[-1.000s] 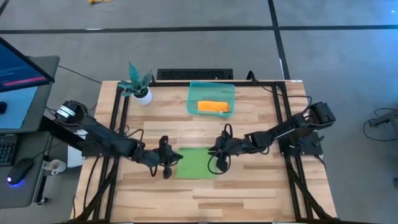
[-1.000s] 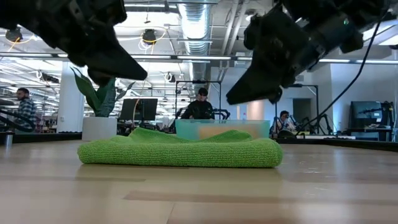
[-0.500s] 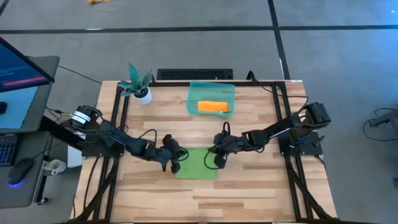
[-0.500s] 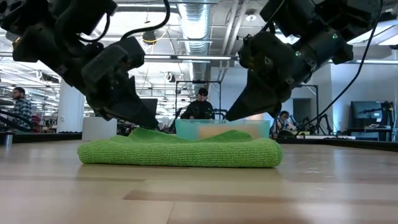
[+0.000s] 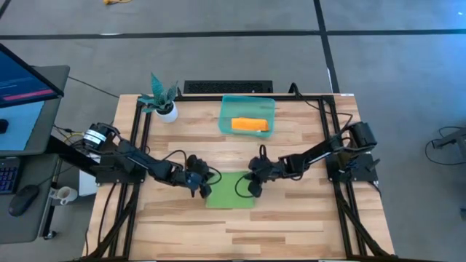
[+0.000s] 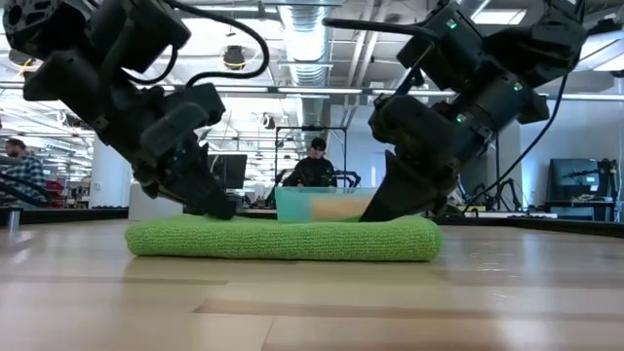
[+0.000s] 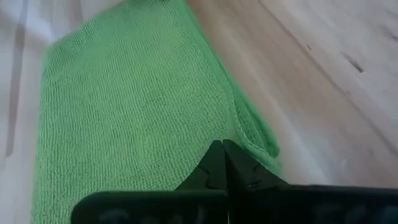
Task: Roll microfiber towels into tight, uniform cylinder then place into a basket
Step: Fold the green towel, then roll the green towel
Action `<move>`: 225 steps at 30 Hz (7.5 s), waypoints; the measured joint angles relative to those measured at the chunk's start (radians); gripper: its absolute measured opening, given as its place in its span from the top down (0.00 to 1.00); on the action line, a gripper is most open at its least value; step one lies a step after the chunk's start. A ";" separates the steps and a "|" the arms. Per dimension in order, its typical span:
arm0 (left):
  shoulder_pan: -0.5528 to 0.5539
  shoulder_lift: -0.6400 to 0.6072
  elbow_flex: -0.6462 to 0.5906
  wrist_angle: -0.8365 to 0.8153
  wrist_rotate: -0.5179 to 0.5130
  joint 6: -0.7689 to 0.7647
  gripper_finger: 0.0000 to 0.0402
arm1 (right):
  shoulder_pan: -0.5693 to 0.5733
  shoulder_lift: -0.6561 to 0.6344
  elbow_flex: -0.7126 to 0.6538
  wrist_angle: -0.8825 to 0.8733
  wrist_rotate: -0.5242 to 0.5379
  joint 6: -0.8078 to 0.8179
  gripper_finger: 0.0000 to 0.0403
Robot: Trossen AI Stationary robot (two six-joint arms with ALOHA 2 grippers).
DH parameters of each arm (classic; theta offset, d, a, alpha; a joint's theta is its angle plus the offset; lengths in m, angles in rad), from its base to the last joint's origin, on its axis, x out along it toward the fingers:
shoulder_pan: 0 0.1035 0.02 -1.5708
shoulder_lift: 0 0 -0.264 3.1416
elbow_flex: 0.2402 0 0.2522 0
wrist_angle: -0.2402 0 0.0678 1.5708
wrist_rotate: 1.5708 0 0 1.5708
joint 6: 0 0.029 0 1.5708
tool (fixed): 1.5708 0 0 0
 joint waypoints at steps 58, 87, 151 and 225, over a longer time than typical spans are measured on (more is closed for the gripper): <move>-0.264 0.148 0.106 0.070 0.016 -0.036 1.00 | 0.269 -0.035 0.000 0.026 0.052 0.119 0.98; -0.262 0.147 0.103 0.017 0.006 -0.070 1.00 | 0.306 -0.126 0.000 0.035 0.130 0.136 0.99; -0.443 0.132 0.606 -0.838 -0.350 0.193 1.00 | 0.425 -0.211 0.058 -0.098 0.203 -0.295 0.95; -0.404 0.142 0.343 -0.367 -0.182 0.268 0.53 | 0.443 0.080 0.278 -0.443 0.342 -0.472 0.46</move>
